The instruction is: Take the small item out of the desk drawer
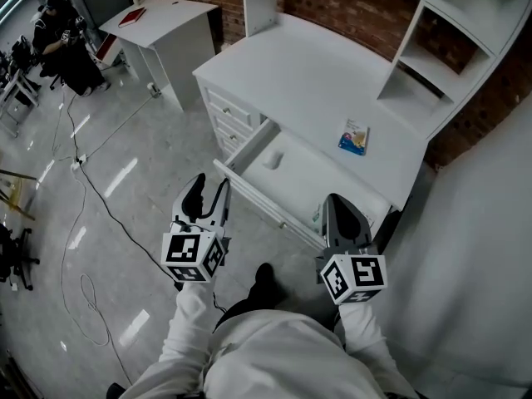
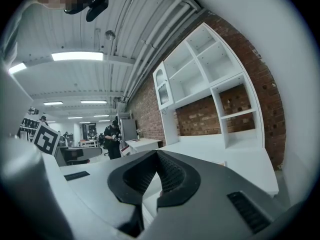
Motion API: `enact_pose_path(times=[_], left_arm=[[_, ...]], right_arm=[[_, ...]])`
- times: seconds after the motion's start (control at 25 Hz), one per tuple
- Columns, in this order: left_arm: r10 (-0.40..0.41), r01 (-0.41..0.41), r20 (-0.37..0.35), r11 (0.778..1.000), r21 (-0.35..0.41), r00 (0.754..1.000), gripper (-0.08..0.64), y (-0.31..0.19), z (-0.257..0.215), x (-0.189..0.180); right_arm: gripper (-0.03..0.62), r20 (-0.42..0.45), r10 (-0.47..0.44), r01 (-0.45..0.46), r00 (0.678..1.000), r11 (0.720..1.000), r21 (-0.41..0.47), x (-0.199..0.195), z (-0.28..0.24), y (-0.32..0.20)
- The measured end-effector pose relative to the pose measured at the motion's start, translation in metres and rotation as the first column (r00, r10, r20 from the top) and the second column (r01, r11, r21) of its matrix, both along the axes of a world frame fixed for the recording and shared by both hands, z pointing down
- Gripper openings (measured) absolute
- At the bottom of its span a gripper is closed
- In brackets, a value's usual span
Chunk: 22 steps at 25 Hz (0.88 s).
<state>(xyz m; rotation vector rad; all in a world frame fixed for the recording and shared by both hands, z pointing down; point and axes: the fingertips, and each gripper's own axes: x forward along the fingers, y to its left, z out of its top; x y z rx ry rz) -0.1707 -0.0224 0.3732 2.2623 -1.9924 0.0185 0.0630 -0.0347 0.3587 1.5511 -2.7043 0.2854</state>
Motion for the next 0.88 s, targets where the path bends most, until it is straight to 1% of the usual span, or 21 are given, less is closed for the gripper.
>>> enact_pose_path(times=[0.28, 0.44, 0.88], left_arm=[[0.011, -0.011, 0.004, 1.000, 0.014, 1.000, 0.215, -0.046, -0.006, -0.021], [0.019, -0.019, 0.018, 1.000, 0.024, 1.000, 0.222, -0.064, -0.007, -0.029], [0.061, -0.061, 0.015, 0.998, 0.008, 0.998, 0.239, -0.091, -0.004, -0.033]], right_arm=[[0.028, -0.002, 0.021, -0.021, 1.000, 1.000, 0.009, -0.019, -0.005, -0.041], [0.028, 0.000, 0.038, -0.038, 0.999, 0.999, 0.022, -0.026, -0.009, -0.058], [0.028, -0.011, 0.066, -0.066, 0.998, 0.997, 0.033, -0.039, -0.017, -0.076]])
